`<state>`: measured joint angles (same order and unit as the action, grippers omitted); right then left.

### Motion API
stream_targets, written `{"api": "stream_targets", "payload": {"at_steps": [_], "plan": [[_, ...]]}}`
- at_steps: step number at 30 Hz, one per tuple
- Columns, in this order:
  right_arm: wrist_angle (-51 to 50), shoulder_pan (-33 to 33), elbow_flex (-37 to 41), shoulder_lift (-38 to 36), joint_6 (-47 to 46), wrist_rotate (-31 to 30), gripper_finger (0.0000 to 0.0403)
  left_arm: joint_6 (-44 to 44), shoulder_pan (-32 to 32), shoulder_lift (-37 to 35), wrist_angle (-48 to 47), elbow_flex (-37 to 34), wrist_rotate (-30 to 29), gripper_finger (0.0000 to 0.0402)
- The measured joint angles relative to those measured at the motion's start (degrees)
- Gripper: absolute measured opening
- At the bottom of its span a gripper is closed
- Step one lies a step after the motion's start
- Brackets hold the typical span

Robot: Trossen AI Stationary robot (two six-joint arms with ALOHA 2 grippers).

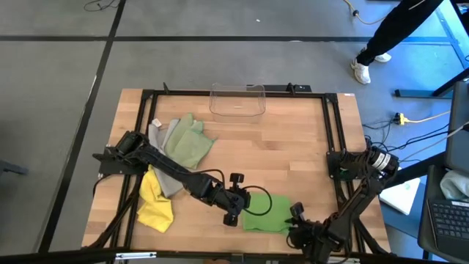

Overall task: Fold microfiber towels
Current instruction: Fold the green microfiber cloth

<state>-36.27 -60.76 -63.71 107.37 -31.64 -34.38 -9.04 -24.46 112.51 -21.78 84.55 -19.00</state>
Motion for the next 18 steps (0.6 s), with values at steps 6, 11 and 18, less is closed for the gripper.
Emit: {"api": "stream_targets", "payload": {"at_steps": [6, 11, 18], "plan": [[-13.87, -1.42, -7.04, 0.0, -5.49, -0.15, 0.0176, 0.0, 0.0, 0.0, 0.02, -0.01, 0.0, 0.0055], [-18.99, -1.8, -10.51, 0.0, -10.63, -8.73, 0.0168, 0.07, -0.01, 0.0, 1.51, -0.02, 0.0, 0.0055], [-13.66, -0.43, -3.64, -0.02, -17.93, -22.41, 0.0144, 0.27, 0.02, 0.94, 6.86, 0.0, 0.01, 0.0055]]}}
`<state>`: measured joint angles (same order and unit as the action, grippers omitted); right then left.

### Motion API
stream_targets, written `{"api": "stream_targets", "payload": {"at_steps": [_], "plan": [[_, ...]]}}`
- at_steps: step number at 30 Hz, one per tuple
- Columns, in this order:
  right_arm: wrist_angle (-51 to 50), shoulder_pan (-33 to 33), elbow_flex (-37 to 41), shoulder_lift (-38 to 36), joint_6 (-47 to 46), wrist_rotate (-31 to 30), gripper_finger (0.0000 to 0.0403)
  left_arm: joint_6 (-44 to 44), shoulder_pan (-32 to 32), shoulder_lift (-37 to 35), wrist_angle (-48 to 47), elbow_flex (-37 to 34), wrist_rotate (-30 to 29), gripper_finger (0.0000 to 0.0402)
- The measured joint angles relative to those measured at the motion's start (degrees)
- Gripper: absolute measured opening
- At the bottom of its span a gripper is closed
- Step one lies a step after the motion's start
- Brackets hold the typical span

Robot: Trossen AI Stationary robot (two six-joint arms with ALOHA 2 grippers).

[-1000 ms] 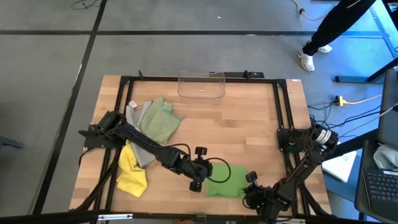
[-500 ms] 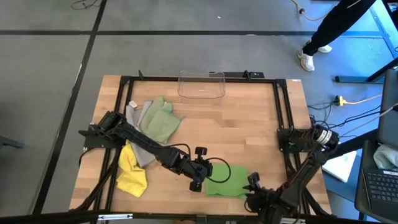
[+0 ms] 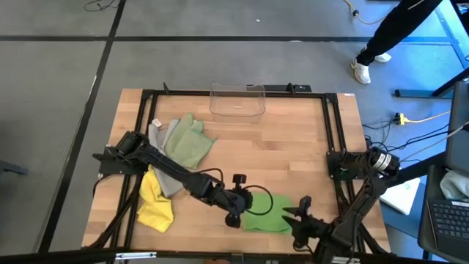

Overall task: Fold microfiber towels
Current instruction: Fold the green microfiber cloth

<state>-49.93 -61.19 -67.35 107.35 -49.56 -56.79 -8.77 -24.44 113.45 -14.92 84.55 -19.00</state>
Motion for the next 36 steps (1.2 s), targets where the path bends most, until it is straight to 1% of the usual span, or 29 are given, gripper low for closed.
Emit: {"api": "stream_targets", "payload": {"at_steps": [3, 4, 6, 9, 11, 14, 17, 21, 24, 30, 36], "plan": [[1.7, 1.23, 3.02, 0.0, -1.49, -0.83, 0.0134, 2.04, 0.01, 2.68, 5.81, -0.08, 1.28, 0.0055], [2.66, 1.56, 3.74, 0.0, -1.54, -1.5, 0.013, 2.85, 0.04, 3.92, 8.87, -0.04, 2.88, 0.0055], [4.44, 2.29, 4.84, 0.0, -1.71, -1.81, 0.012, 4.57, 0.08, 6.31, 11.02, 0.0, 6.13, 0.0055], [6.59, 3.25, 6.3, 0.0, -4.08, 0.62, 0.0104, 4.42, 0.07, 9.1, 10.87, -0.08, 8.03, 0.0055], [7.82, 3.66, 7.14, 0.0, -5.96, 3.16, 0.0092, 3.32, -0.01, 9.65, 10.52, -0.15, 8.23, 0.0055], [8.67, 3.67, 8.14, 0.0, -8.48, 4.35, 0.0069, 2.88, -0.23, 9.73, 11.0, -0.13, 8.61, 0.0055], [10.75, 3.6, 9.62, 0.0, -8.89, 6.12, 0.0042, 2.78, -0.35, 9.73, 11.12, -0.11, 11.34, 0.0055], [17.08, 4.16, 12.89, 0.0, -8.62, 9.33, 0.0008, 1.65, -0.8, 9.73, 11.14, -0.11, 11.35, 0.0055], [21.46, 4.23, 15.03, 0.0, -8.4, 9.93, 0.0006, 1.19, -0.75, 10.46, 11.46, 0.04, 11.15, 0.0055], [26.26, 4.39, 17.41, 0.0, -8.45, 10.56, 0.0004, 0.15, -0.46, 13.66, 10.95, 0.01, 11.19, 0.0055], [26.35, 4.66, 18.14, -0.07, -8.9, 11.05, 0.0004, -1.36, -0.47, 14.45, 11.81, 0.04, 14.95, 0.0055]]}}
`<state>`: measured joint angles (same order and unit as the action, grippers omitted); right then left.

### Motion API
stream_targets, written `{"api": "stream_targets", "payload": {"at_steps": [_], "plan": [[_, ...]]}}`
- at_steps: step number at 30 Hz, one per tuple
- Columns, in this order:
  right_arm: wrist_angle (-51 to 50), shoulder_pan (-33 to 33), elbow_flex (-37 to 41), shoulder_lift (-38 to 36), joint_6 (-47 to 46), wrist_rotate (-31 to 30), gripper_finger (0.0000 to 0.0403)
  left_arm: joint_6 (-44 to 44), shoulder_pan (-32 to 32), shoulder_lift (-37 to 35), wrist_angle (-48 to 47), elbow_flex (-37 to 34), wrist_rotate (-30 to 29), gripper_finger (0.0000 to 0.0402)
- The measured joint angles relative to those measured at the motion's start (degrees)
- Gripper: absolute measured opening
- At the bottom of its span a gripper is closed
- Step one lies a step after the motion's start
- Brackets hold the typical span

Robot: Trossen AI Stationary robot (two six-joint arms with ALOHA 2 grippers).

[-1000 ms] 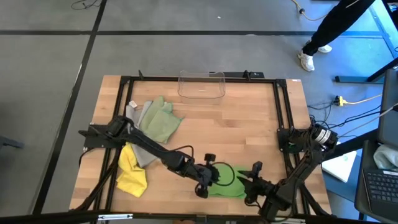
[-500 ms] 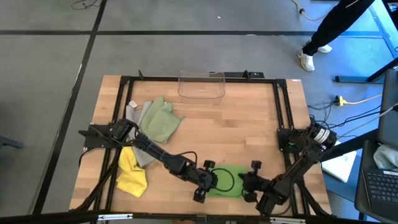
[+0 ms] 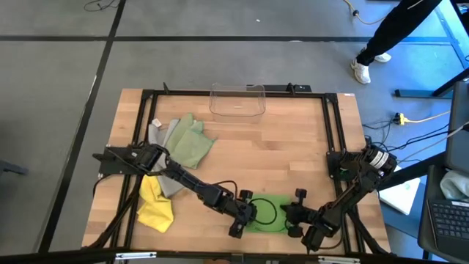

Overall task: Fold microfiber towels
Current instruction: Fold the green microfiber cloth

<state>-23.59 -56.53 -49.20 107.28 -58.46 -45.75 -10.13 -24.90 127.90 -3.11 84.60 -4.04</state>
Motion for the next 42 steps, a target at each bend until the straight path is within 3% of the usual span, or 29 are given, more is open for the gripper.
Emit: {"api": "stream_targets", "payload": {"at_steps": [9, 19, 25, 33, 42], "plan": [[-0.46, 1.35, 0.06, -0.57, 1.77, 0.55, 0.0006, 1.38, -0.34, 0.0, 0.37, 0.0, 0.62, 0.0055], [-1.27, 1.35, -2.12, -8.52, 7.87, -1.25, 0.0006, 1.95, 2.21, -0.07, 1.25, 0.0, 0.75, 0.0055], [0.67, 1.3, -2.28, -10.31, 9.22, -2.3, 0.0006, 7.22, 3.53, -3.26, 1.46, -0.11, -0.73, 0.0055], [16.29, 0.78, 2.2, -10.31, 13.74, -0.84, 0.0006, 9.44, 4.02, -5.07, 0.7, -0.09, -2.89, 0.0055], [34.15, 1.31, 12.98, -10.31, 13.98, -0.59, 0.0006, 5.79, 3.96, -4.44, -1.22, -0.79, -3.99, 0.0055]]}}
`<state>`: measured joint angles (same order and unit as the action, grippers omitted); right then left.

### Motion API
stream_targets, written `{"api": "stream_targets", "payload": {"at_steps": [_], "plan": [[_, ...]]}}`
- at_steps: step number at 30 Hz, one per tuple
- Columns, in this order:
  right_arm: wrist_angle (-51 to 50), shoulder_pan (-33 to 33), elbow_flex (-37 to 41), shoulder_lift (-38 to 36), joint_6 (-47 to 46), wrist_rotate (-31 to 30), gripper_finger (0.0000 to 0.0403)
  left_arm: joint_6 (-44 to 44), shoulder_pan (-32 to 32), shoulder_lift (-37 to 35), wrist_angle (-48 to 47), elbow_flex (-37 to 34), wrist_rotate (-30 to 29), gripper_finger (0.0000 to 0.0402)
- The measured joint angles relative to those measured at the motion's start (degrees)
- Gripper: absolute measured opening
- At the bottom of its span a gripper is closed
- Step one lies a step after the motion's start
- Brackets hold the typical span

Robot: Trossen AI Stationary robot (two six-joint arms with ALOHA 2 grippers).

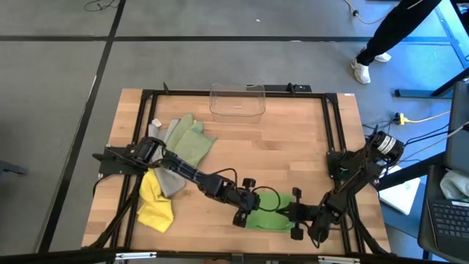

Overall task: Fold microfiber towels
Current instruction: Fold the green microfiber cloth

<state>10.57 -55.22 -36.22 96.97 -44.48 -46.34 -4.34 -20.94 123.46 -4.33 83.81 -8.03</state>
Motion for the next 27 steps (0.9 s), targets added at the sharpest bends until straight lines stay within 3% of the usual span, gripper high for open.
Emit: {"api": "stream_targets", "payload": {"at_steps": [8, 18, 27], "plan": [[11.36, 0.0, 6.41, 0.0, -0.02, 0.08, 0.0006, -0.19, -0.66, 0.02, 11.25, -7.88, 0.0, 0.0055], [18.31, -0.04, 9.5, 0.05, 3.56, -0.08, 0.0006, -1.65, -0.88, 0.04, 42.86, -21.74, -0.04, 0.0055], [21.36, 0.13, 9.5, 5.73, 2.54, 1.66, 0.0006, -7.48, -0.88, 0.04, 43.82, -24.39, -0.46, 0.0055]]}}
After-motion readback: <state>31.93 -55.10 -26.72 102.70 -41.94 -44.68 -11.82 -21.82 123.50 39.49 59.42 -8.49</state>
